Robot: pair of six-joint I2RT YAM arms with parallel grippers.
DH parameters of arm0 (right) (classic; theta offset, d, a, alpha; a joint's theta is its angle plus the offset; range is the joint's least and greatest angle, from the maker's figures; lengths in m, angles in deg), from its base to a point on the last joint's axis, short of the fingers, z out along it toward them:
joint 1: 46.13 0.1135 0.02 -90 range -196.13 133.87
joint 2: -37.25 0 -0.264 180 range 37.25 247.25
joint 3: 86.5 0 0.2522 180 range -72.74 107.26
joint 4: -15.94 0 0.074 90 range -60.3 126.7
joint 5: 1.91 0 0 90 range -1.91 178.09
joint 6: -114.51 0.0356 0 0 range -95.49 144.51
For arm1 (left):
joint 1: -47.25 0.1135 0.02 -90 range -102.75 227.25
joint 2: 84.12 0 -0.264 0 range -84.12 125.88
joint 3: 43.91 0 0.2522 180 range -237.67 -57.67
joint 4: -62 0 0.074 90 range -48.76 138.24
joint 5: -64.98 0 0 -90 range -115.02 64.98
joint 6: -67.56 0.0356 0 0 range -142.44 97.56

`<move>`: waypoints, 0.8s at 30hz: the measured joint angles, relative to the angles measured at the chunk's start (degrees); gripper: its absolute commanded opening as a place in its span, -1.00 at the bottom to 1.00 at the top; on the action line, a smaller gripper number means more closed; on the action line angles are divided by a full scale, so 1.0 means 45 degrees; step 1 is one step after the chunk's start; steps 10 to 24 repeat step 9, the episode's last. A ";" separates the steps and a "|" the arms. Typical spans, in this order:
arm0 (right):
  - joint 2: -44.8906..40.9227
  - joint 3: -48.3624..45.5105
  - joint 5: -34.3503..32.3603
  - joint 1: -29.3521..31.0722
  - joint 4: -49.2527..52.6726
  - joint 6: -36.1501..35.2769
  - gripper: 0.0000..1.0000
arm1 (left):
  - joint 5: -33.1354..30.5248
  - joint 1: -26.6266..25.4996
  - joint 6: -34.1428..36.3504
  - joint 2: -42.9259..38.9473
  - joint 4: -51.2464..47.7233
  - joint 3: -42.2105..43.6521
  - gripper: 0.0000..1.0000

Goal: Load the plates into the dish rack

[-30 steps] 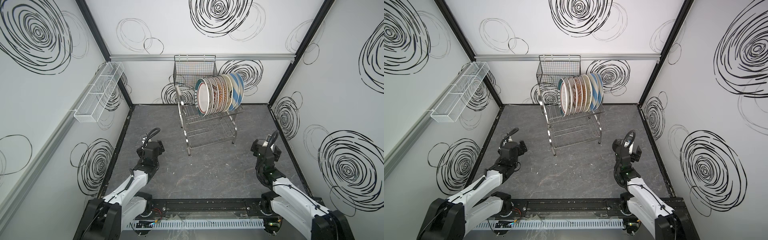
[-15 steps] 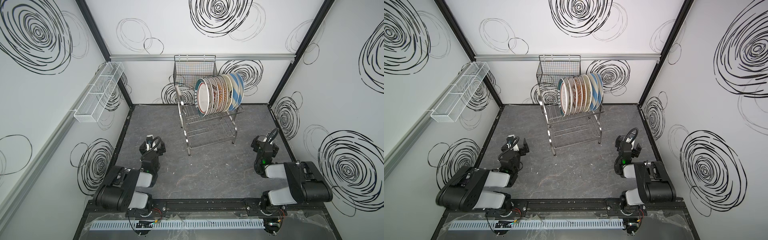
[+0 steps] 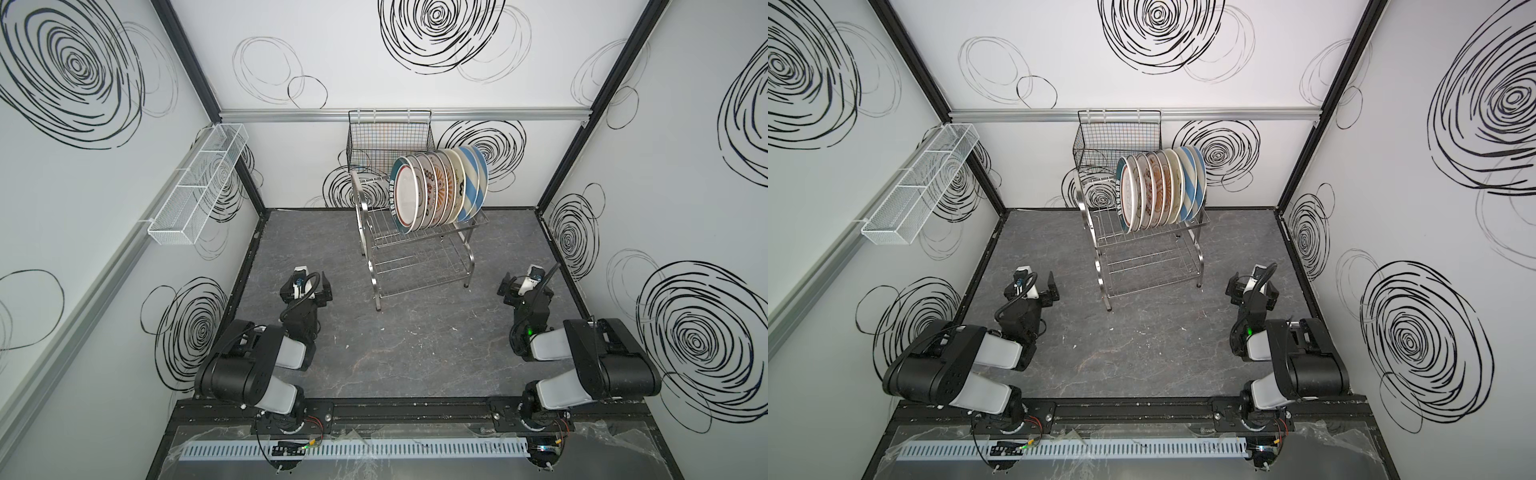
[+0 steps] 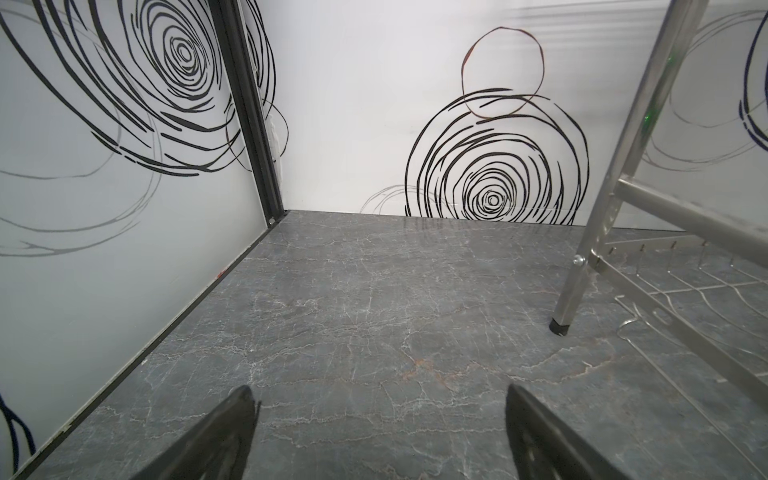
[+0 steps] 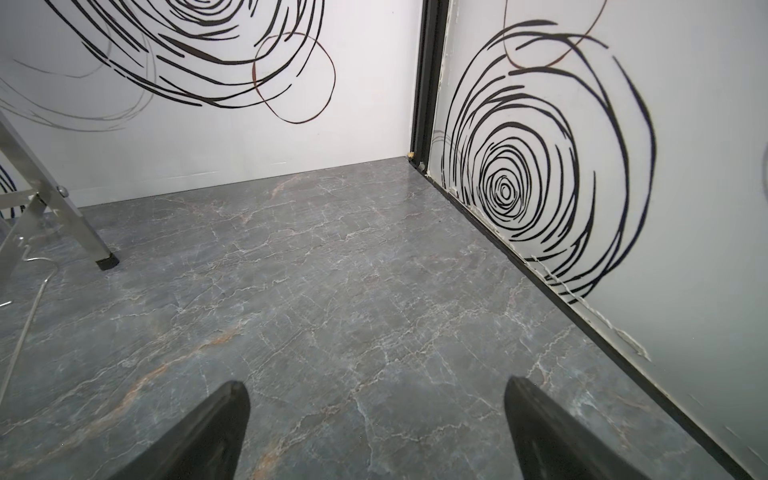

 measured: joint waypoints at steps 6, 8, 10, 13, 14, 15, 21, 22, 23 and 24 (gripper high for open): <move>0.0000 0.0053 0.0379 -0.0131 0.0141 0.0024 1.00 | 0.0185 0.0121 -0.0034 0.0000 -0.0010 -0.0029 0.91; 0.0000 0.0087 0.0466 -0.0141 0.0180 0.0024 1.00 | 0.0243 0.0126 -0.0058 0.0000 -0.0015 -0.0029 0.91; 0.0000 0.0102 0.0491 -0.0141 0.0180 0.0029 0.99 | 0.0262 0.0126 -0.0063 0.0000 -0.0015 -0.0029 0.92; 0.0000 0.0102 0.0491 -0.0141 0.0180 0.0029 0.99 | 0.0262 0.0126 -0.0063 0.0000 -0.0015 -0.0029 0.92; 0.0000 0.0102 0.0491 -0.0141 0.0180 0.0029 0.99 | 0.0262 0.0126 -0.0063 0.0000 -0.0015 -0.0029 0.92; 0.0000 0.0102 0.0491 -0.0141 0.0180 0.0029 0.99 | 0.0262 0.0126 -0.0063 0.0000 -0.0015 -0.0029 0.92; 0.0000 0.0102 0.0491 -0.0141 0.0180 0.0029 0.99 | 0.0262 0.0126 -0.0063 0.0000 -0.0015 -0.0029 0.92; 0.0000 0.0102 0.0491 -0.0141 0.0180 0.0029 0.99 | 0.0262 0.0126 -0.0063 0.0000 -0.0015 -0.0029 0.92; 0.0000 0.0102 0.0491 -0.0141 0.0180 0.0029 0.99 | 0.0262 0.0126 -0.0063 0.0000 -0.0015 -0.0029 0.92; 0.0000 0.0102 0.0491 -0.0141 0.0180 0.0029 0.99 | 0.0262 0.0126 -0.0063 0.0000 -0.0015 -0.0029 0.92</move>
